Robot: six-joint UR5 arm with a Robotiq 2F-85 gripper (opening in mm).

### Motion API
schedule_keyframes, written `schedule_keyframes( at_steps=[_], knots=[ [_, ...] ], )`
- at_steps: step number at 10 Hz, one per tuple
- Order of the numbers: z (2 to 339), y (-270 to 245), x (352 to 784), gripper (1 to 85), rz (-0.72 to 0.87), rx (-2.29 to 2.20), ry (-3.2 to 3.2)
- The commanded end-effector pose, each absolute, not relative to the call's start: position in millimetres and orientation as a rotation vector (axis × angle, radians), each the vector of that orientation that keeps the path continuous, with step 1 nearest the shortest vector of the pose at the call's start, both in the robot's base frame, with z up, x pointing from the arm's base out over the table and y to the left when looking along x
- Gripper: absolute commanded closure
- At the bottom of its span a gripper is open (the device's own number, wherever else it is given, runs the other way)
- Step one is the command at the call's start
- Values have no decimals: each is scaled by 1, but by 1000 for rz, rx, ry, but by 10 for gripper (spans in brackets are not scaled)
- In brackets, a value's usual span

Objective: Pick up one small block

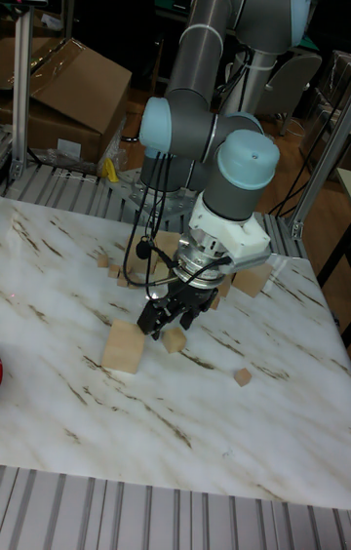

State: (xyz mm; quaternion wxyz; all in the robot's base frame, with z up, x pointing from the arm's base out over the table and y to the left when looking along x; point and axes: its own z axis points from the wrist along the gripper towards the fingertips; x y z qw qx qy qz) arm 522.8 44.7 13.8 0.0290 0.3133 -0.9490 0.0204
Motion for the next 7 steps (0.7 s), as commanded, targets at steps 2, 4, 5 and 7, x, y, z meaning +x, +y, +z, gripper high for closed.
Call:
schedule_keyframes(
  at_steps=[2, 4, 5, 7],
  knots=[
    [19, 54, 526, 160, 85, 939, -2937],
    [16, 53, 526, 160, 69, 938, -2940],
    [14, 54, 525, 193, 52, 922, -2951],
    [12, 51, 525, 240, 57, 902, -2958]
  ],
)
